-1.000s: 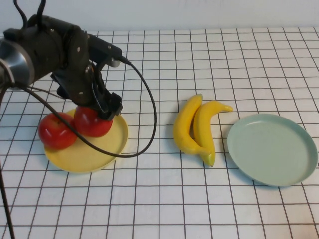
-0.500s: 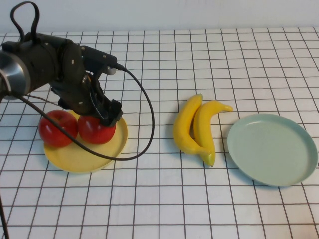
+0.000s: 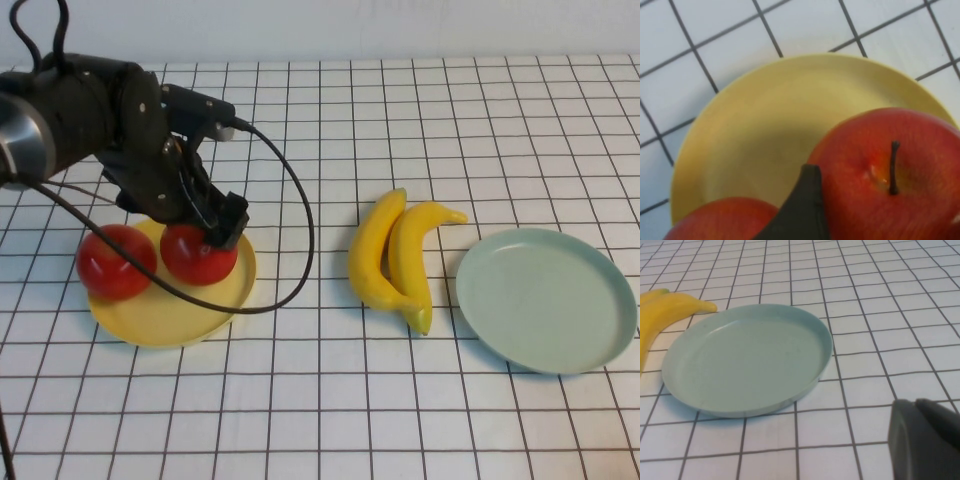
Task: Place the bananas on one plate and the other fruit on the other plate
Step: Put one type of fruit in the left plate, then put another type of fruit in the right plate
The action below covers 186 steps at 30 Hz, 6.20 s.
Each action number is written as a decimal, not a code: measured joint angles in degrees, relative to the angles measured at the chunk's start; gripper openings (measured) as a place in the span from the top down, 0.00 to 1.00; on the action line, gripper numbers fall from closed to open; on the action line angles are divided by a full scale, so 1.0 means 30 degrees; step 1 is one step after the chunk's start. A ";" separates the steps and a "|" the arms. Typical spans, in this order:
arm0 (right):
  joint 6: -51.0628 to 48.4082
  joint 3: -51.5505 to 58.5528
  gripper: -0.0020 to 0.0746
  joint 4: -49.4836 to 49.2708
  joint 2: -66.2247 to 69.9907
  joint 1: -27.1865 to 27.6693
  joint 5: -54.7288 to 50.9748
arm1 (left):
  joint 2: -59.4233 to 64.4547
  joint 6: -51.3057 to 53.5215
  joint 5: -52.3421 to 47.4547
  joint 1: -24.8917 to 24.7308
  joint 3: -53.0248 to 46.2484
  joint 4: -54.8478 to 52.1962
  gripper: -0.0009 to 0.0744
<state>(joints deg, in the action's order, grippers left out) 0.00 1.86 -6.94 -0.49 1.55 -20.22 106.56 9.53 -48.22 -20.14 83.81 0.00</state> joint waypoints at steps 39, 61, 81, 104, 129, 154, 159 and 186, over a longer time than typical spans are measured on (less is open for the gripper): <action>0.0000 0.0000 1.00 0.0000 0.0000 0.0000 0.0000 | -0.3303 0.0554 -0.5524 0.0147 0.3553 0.1059 0.50; 0.0000 0.0000 1.00 0.0000 0.0000 0.0000 0.0000 | -1.8730 -0.2988 0.4939 0.0147 -1.1950 0.0000 0.99; 0.0000 0.0000 1.00 0.0000 0.0000 0.0000 0.0000 | -2.7906 -0.6391 0.9281 0.0370 -2.0659 -0.5034 0.99; 0.0000 0.0000 0.99 0.0000 0.0000 0.0000 0.0000 | -3.5714 -0.5255 1.1891 0.7091 -2.8425 -0.2476 0.99; 0.0000 0.0000 1.00 0.0000 0.0000 0.0000 0.0000 | -3.5727 -0.1312 0.8912 0.7174 -2.8425 -0.0892 0.99; 0.0000 0.0000 1.00 0.1805 0.0000 0.0000 0.0000 | -3.5727 -0.1269 0.8896 0.7174 -2.8425 -0.0892 0.99; 0.0000 0.0000 1.00 0.1825 0.0000 0.0000 0.0000 | -3.5727 -0.1260 0.8896 0.7174 -2.8425 -0.0892 0.99; 0.0000 0.0000 1.00 -1.6656 0.0000 0.0000 0.0876 | -3.5727 -0.1186 0.8896 0.7174 -2.8425 -0.0892 0.99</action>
<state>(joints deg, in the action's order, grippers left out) 0.00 1.86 -56.91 -0.49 1.55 -17.59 -0.62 5.97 -21.53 1.38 -1.46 -2.67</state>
